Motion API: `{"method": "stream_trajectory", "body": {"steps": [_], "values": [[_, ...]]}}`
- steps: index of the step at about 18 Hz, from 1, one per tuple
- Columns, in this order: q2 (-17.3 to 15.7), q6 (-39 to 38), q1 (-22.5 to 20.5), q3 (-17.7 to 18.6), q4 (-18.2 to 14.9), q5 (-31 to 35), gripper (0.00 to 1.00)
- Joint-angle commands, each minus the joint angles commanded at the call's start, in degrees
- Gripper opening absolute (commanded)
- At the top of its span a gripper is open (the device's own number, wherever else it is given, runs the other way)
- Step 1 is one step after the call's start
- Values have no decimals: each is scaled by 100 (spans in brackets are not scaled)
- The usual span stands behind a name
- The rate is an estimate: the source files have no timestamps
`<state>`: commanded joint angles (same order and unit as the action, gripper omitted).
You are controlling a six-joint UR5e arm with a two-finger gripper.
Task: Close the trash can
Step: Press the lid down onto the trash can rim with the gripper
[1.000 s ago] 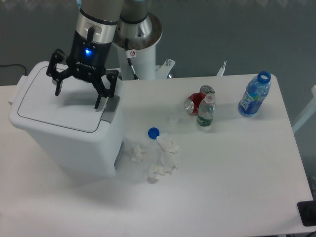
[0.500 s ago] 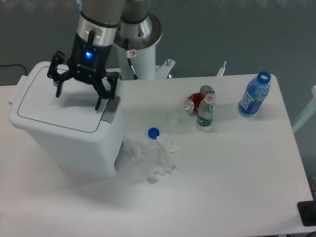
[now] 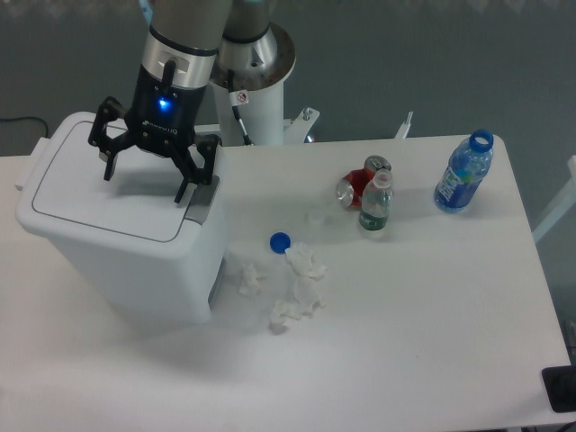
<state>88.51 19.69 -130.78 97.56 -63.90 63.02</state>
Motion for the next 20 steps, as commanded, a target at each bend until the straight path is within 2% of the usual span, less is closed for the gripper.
{"method": "stream_trajectory", "body": {"steps": [20], "values": [[-52,0,-71,-17,-35,-44,100]]}}
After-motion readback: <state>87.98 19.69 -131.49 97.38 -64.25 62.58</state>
